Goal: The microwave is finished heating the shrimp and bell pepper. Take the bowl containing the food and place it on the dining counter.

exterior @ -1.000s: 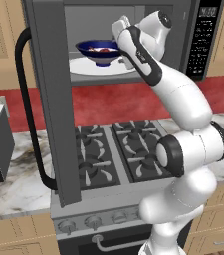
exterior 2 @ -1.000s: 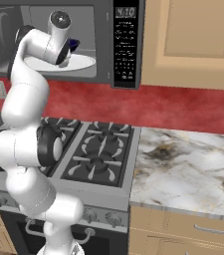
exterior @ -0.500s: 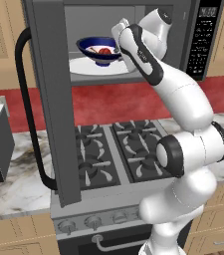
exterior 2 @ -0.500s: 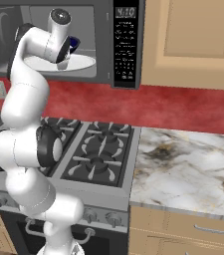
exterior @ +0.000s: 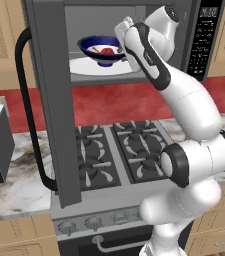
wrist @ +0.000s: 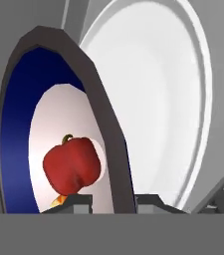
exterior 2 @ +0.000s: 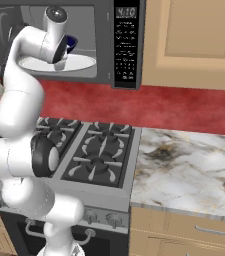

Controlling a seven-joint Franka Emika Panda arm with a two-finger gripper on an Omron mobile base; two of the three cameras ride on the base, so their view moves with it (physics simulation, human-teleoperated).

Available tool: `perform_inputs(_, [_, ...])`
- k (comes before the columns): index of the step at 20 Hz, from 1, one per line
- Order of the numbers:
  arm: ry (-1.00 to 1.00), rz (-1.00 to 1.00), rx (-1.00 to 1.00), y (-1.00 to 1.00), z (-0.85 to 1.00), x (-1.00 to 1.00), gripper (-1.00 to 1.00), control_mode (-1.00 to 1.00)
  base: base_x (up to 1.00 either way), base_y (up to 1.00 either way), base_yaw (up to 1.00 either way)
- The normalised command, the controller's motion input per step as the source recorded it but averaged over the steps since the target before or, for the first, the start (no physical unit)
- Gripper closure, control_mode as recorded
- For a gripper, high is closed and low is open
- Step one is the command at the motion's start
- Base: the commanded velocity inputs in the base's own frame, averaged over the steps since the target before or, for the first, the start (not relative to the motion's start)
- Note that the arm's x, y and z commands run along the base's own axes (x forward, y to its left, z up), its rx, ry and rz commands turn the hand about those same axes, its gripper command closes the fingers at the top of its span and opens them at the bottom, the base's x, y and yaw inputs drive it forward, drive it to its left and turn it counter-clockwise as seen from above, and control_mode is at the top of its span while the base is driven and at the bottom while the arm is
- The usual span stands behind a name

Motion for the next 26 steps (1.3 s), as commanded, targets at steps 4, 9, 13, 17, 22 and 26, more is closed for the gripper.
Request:
perform_inputs(4, [-0.35, 0.01, 0.00, 0.00, 0.00, -1.00, 1.00, -1.00, 0.00, 0.00, 0.00])
perform_inputs(9, [-0.33, 0.02, 0.00, 0.00, 0.09, -1.00, 1.00, -1.00, 0.00, 0.00, 0.00])
perform_inputs(13, [-0.09, 0.04, 0.00, -0.04, 0.21, -1.00, 1.00, -1.00, 0.00, 0.00, 0.00])
perform_inputs(17, [0.05, 0.07, -0.01, -0.29, 0.21, -1.00, 1.00, -1.00, 0.00, 0.00, 0.00])
perform_inputs(22, [0.40, 0.09, -0.16, -0.40, -0.11, -1.00, 1.00, -1.00, 0.00, 0.00, 0.00])
perform_inputs(26, [0.51, 0.03, -0.28, -0.46, -0.72, -1.00, 1.00, -1.00, 0.00, 0.00, 0.00])
